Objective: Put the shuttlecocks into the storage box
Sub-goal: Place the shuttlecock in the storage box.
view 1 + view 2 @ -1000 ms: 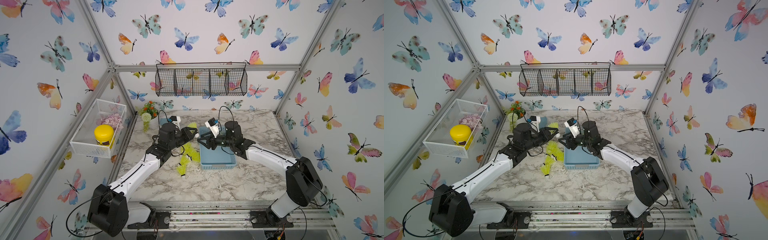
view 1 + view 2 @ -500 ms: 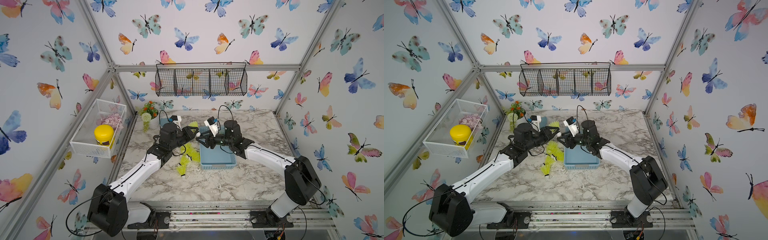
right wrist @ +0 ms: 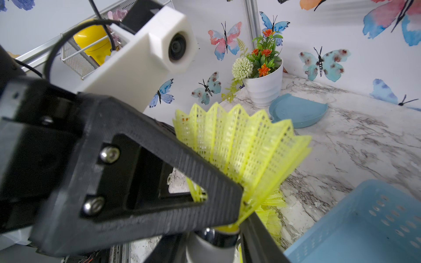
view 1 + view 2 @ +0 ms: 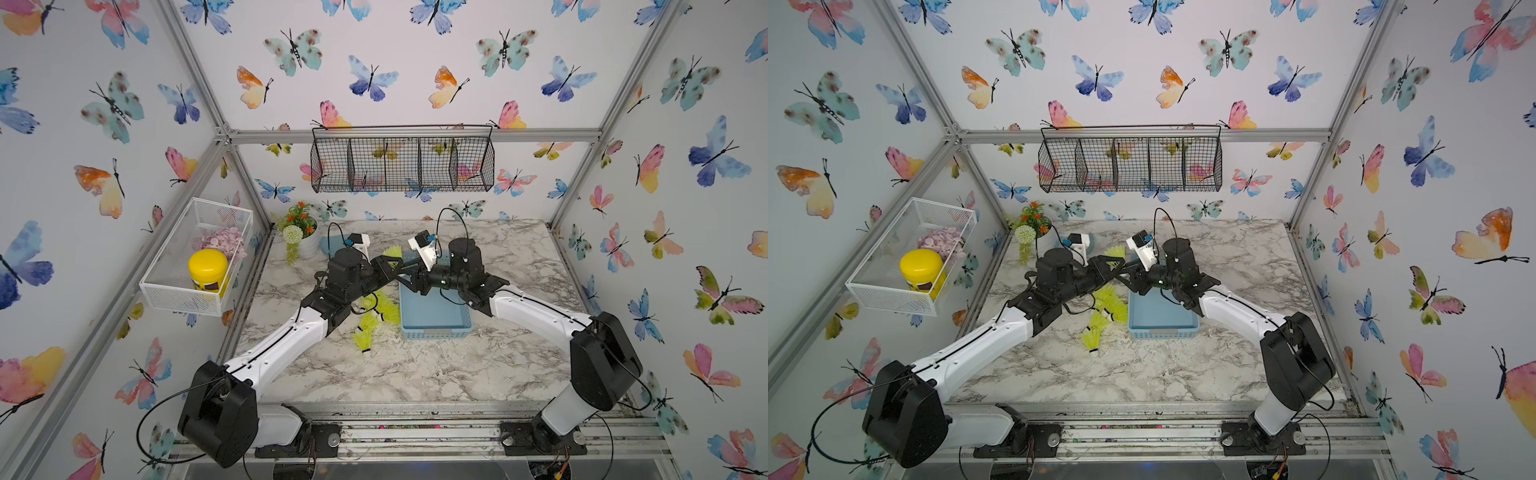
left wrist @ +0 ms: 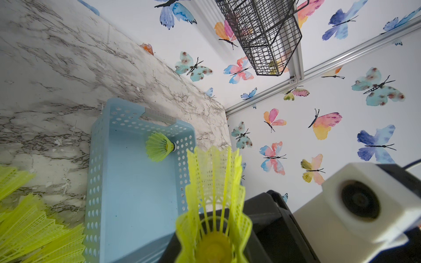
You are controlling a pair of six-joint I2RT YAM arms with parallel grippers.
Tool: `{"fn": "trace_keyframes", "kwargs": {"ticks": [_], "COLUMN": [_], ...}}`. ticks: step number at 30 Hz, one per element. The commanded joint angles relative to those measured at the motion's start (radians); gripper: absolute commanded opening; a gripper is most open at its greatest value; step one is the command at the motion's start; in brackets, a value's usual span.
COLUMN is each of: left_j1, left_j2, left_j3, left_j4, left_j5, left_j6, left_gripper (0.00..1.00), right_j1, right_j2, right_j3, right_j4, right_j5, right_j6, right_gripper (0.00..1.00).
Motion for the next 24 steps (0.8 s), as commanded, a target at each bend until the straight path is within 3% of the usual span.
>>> {"fn": "trace_keyframes", "kwargs": {"ticks": [1, 6, 10, 17, 21, 24], "left_j1": [-0.01, -0.01, -0.008, -0.005, 0.003, 0.014], "left_j2": [0.002, -0.023, -0.033, -0.07, -0.07, -0.046], "left_j3": [-0.001, 0.017, 0.105, 0.2, 0.255, 0.297], "left_j4": [0.009, -0.034, -0.188, -0.343, -0.429, -0.493], "left_j5": [-0.003, -0.019, -0.067, -0.104, -0.014, 0.059], "left_j6": [0.008, 0.068, 0.201, 0.539, 0.779, 0.885], "left_gripper": [0.36, 0.59, 0.69, 0.72, 0.71, 0.67], "right_j1": [0.004, 0.003, 0.003, 0.003, 0.003, 0.003], "right_j2": [0.003, -0.01, -0.03, -0.078, -0.09, -0.102], "right_j3": [0.028, 0.022, 0.015, -0.013, -0.008, -0.015], "right_j4": [-0.01, -0.071, -0.147, -0.268, -0.372, -0.408], "right_j5": [0.033, 0.107, 0.179, 0.256, 0.297, 0.296], "right_j6": [-0.005, -0.055, -0.116, -0.243, -0.305, -0.329], "right_gripper": [0.35, 0.29, 0.29, 0.29, 0.29, 0.29]}}
